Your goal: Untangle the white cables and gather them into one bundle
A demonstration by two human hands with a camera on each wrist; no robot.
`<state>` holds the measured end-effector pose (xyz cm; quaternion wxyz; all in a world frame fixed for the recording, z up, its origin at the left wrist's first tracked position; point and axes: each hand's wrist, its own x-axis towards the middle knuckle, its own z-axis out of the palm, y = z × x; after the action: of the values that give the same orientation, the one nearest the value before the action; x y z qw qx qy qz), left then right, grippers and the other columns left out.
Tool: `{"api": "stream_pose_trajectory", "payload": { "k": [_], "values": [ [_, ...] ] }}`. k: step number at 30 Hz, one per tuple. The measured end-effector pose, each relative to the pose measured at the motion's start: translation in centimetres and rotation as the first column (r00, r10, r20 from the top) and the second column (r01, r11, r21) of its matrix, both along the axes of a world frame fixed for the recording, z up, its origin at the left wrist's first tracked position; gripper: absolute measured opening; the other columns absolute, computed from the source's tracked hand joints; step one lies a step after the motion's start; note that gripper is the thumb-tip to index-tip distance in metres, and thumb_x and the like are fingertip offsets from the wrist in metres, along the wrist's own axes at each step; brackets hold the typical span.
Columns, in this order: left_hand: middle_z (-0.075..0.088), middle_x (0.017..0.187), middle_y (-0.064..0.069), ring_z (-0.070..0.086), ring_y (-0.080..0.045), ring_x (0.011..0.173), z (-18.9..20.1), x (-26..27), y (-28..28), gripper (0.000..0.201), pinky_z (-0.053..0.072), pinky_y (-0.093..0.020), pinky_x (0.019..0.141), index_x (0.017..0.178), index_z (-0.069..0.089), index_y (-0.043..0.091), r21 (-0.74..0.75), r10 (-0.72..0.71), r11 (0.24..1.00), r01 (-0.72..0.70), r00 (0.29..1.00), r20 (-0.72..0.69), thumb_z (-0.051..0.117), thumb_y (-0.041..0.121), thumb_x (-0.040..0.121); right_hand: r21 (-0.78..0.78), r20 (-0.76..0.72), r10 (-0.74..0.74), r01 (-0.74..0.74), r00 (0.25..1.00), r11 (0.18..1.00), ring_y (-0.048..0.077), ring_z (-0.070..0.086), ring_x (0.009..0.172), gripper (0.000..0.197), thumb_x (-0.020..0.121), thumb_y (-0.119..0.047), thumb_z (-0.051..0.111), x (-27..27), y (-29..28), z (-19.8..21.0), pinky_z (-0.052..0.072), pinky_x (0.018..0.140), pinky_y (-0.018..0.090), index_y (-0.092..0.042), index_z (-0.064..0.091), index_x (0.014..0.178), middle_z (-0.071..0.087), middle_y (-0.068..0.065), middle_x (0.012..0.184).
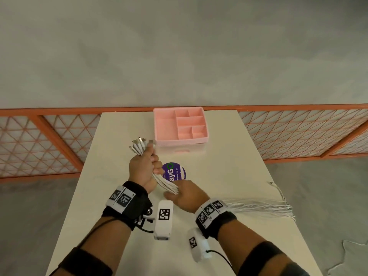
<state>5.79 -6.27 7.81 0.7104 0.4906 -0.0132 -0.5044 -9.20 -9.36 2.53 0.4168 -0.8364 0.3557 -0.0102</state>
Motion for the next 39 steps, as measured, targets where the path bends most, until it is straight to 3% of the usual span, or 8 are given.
{"api": "stream_pose_trajectory", "payload": {
  "k": [3, 7, 14, 19, 23, 29, 35, 39],
  "values": [
    [0.035, 0.051, 0.008, 0.028, -0.005, 0.037, 0.3, 2.3, 0.4, 0.035, 0.026, -0.019, 0.034, 0.070, 0.050, 0.017, -0.022, 0.104, 0.994, -0.105, 0.994, -0.040, 0.059, 0.035, 0.099, -0.114, -0.235, -0.092, 0.067, 0.968, 0.991, 0.023, 0.064, 0.079, 0.023, 0.093, -0.040, 0.054, -4.9, -1.6, -3.3, 0.041, 0.066, 0.026, -0.029, 0.052, 0.073, 0.060, -0.004, 0.076],
    [0.035, 0.049, 0.009, 0.027, -0.005, 0.036, 0.1, 3.4, 0.4, 0.037, 0.025, -0.019, 0.035, 0.068, 0.048, 0.018, -0.026, 0.153, 0.987, -0.158, 0.980, -0.123, 0.057, 0.036, 0.100, -0.244, -0.485, -0.236, 0.129, 0.842, 0.961, 0.023, 0.065, 0.101, 0.028, 0.094, -0.044, 0.050, -13.3, -3.9, -6.2, 0.048, 0.084, 0.028, -0.025, 0.065, 0.108, 0.070, -0.001, 0.107],
    [0.032, 0.053, 0.006, 0.026, -0.007, 0.035, -1.5, -1.4, -0.6, 0.034, 0.025, -0.018, 0.033, 0.071, 0.049, 0.015, 0.042, 0.105, 0.994, -0.099, 0.979, -0.172, 0.060, 0.031, 0.099, -0.288, -0.712, -0.366, 0.226, 0.600, 0.931, 0.022, 0.062, 0.107, 0.032, 0.089, -0.050, 0.054, -18.4, -4.4, -8.0, 0.043, 0.097, 0.036, -0.028, 0.060, 0.110, 0.067, -0.005, 0.112],
    [0.033, 0.057, 0.005, 0.026, -0.007, 0.037, -1.5, -2.9, -1.5, 0.031, 0.026, -0.019, 0.034, 0.076, 0.052, 0.014, 0.046, 0.111, 0.993, -0.105, 0.982, -0.150, 0.059, 0.031, 0.099, 0.019, -0.551, -0.111, 0.145, 0.827, 0.989, 0.018, 0.055, 0.116, 0.081, 0.064, -0.057, 0.083, -13.2, -5.4, -3.0, 0.043, 0.101, 0.035, -0.027, 0.049, 0.131, 0.056, -0.008, 0.129],
    [0.035, 0.057, 0.005, 0.029, -0.008, 0.038, -1.5, -4.0, -1.8, 0.031, 0.027, -0.020, 0.034, 0.078, 0.053, 0.013, 0.059, 0.127, 0.991, -0.121, 0.985, -0.114, 0.060, 0.034, 0.099, 0.101, -0.115, -0.052, 0.064, 0.992, 0.993, 0.008, 0.058, 0.106, 0.075, 0.067, -0.055, 0.083, -6.3, -3.1, 1.6, 0.045, 0.093, 0.027, -0.033, 0.050, 0.130, 0.060, -0.012, 0.122],
    [0.035, 0.053, 0.004, 0.029, -0.008, 0.037, -1.6, -3.7, -1.1, 0.036, 0.028, -0.019, 0.035, 0.072, 0.050, 0.014, 0.068, 0.200, 0.979, -0.193, 0.972, -0.121, 0.061, 0.036, 0.098, -0.065, 0.044, -0.079, 0.082, 0.996, 0.995, 0.022, 0.064, 0.078, 0.019, 0.089, -0.035, 0.065, -0.5, -0.4, 1.6, 0.045, 0.063, 0.029, -0.016, 0.063, 0.090, 0.066, 0.002, 0.081],
    [0.038, 0.055, 0.003, 0.042, -0.011, 0.042, -1.8, -3.1, 0.2, 0.030, 0.044, -0.026, 0.045, 0.074, 0.052, 0.014, 0.142, 0.270, 0.960, -0.243, 0.938, -0.219, 0.059, 0.029, 0.100, -0.275, -0.110, -0.097, 0.064, 0.989, 0.959, 0.028, 0.058, 0.071, 0.031, 0.096, -0.042, 0.052, -0.4, 0.0, 0.2, 0.048, 0.066, 0.034, -0.014, 0.062, 0.090, 0.067, 0.010, 0.084],
    [0.054, 0.068, -0.002, 0.069, -0.025, 0.079, -2.3, -2.1, 1.1, 0.019, 0.056, -0.044, 0.074, 0.084, 0.061, 0.014, 0.132, 0.077, 0.990, -0.048, 0.972, -0.220, 0.062, 0.027, 0.098, -0.150, -0.106, -0.081, 0.064, 0.991, 0.987, 0.025, 0.056, 0.067, 0.025, 0.096, -0.037, 0.052, -0.7, -0.5, 0.1, 0.041, 0.058, 0.029, -0.022, 0.054, 0.076, 0.058, 0.001, 0.071]
  ]
}}
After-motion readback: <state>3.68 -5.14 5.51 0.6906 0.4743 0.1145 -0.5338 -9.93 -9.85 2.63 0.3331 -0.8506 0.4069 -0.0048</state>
